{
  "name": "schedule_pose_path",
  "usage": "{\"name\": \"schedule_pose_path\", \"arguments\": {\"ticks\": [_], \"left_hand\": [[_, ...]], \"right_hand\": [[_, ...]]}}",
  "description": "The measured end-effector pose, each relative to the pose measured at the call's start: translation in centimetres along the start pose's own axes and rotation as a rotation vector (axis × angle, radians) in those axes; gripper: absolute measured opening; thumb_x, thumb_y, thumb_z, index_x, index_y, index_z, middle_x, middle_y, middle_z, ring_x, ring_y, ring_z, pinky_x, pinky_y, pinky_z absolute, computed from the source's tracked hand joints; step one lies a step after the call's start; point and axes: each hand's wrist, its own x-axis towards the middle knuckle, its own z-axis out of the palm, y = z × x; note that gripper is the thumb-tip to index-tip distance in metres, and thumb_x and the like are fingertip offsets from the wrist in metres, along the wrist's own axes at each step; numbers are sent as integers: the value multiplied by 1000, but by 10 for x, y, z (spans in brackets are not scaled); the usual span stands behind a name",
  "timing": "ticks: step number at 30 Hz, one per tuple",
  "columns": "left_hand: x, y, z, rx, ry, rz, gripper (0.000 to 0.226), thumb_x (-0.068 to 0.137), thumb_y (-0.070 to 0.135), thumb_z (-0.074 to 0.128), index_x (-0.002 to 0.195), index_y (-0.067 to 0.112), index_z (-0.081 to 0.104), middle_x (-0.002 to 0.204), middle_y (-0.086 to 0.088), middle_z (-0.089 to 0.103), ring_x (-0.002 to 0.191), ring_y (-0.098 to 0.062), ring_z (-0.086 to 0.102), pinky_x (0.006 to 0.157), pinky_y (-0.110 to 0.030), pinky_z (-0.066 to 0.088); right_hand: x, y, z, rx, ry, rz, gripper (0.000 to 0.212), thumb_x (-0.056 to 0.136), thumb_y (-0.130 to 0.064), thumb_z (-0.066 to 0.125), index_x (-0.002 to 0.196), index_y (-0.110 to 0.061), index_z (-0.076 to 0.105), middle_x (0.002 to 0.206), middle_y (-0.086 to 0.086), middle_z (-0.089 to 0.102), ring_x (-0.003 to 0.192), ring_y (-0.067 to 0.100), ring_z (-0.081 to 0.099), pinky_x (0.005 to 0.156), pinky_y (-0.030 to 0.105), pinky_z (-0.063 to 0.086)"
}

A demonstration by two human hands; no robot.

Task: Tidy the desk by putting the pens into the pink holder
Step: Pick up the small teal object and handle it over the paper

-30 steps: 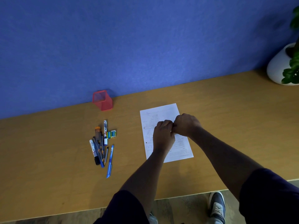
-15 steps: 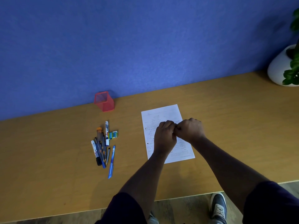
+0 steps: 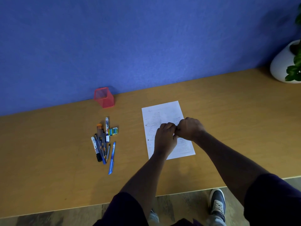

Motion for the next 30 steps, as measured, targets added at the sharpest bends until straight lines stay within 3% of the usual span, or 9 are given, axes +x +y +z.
{"name": "schedule_pose_path", "arguments": {"ticks": [4,11,16,19,23,26,30], "left_hand": [[-10,0,2,-24,-46,-6,18,79,13,78,96,12,71,101,2,71,96,-23,61,79,-38,54],[-25,1,-4,-181,-160,-102,26,83,20,79,105,16,67,107,4,71,100,-18,59,88,-37,53],[-27,1,-16,-279,-322,-232,60,78,25,84,131,29,56,132,7,63,116,-16,56,99,-35,48],[-29,-7,-23,-272,-377,-296,46,80,25,83,120,33,60,128,9,63,113,-14,57,95,-33,51],[-39,-13,-27,-250,-365,-295,24,84,21,80,99,34,65,116,13,64,99,-7,55,90,-28,50],[-42,-13,-22,-276,-373,-287,20,83,23,82,99,28,71,106,13,67,90,-8,59,85,-30,55],[-43,-7,-13,-301,-362,-274,19,81,28,83,97,23,75,100,11,70,82,-8,61,81,-29,55]], "right_hand": [[-7,0,8,-70,7,-43,28,88,-41,49,74,-18,60,79,4,67,80,24,65,63,28,41],[-21,-4,17,-75,-11,-77,35,90,-41,43,75,-16,63,69,4,58,73,25,62,63,29,41],[-28,-2,23,-80,51,-131,52,101,-41,28,85,-15,70,85,11,70,83,30,66,66,32,43],[-30,1,26,-82,48,-132,66,102,-52,21,79,-15,71,81,7,70,78,26,65,65,31,42],[-35,4,29,-88,34,-123,53,104,-41,26,74,-14,60,81,10,69,80,27,65,65,29,39],[-40,6,30,-113,26,-119,55,104,-41,25,71,-14,60,66,5,58,72,26,63,62,28,37],[-41,7,36,-147,7,-137,56,104,-42,23,76,-13,63,67,4,57,67,23,57,61,28,37]]}}
